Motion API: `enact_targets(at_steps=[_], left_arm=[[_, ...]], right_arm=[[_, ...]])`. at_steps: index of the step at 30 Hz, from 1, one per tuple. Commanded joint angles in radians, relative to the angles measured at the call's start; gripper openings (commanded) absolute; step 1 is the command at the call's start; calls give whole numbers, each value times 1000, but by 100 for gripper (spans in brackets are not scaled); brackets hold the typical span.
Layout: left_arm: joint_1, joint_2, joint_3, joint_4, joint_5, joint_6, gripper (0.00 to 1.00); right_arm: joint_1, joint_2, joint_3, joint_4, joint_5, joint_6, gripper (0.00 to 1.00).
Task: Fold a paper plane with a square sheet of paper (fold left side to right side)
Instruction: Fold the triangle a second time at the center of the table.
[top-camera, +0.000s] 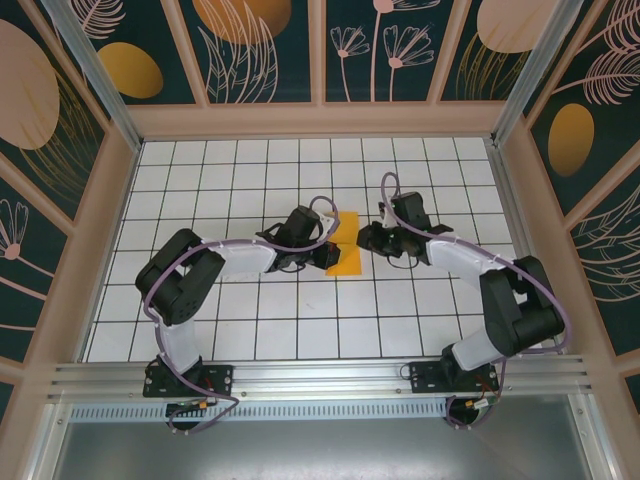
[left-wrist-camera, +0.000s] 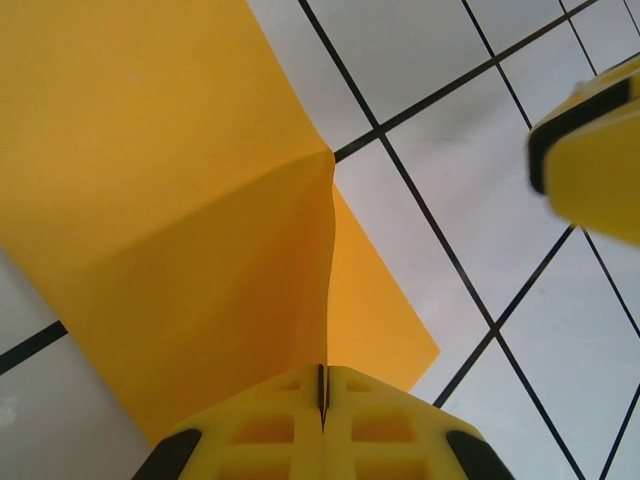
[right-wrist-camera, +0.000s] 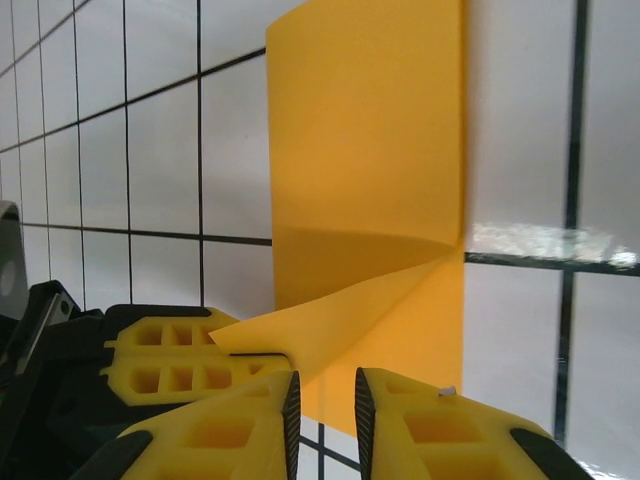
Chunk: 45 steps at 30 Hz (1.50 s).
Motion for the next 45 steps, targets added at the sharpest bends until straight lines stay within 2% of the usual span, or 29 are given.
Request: enact_targets(at_steps=[1, 6, 19, 36, 45], left_arm=[[2, -28, -12, 32, 9, -5, 2], [7, -17, -11, 27, -12, -9, 4], [22, -8, 0, -10, -85, 19, 24], [24, 46, 9, -12, -88, 19, 24], [23, 34, 3, -24, -98, 21, 26]], right_arm=[[28, 46, -1, 55, -10, 35, 23], [47, 97, 5, 85, -12, 52, 21], [55, 169, 54, 93, -7, 48, 21], [65, 288, 146, 87, 0, 43, 19], [65, 331, 140, 83, 14, 44, 19]])
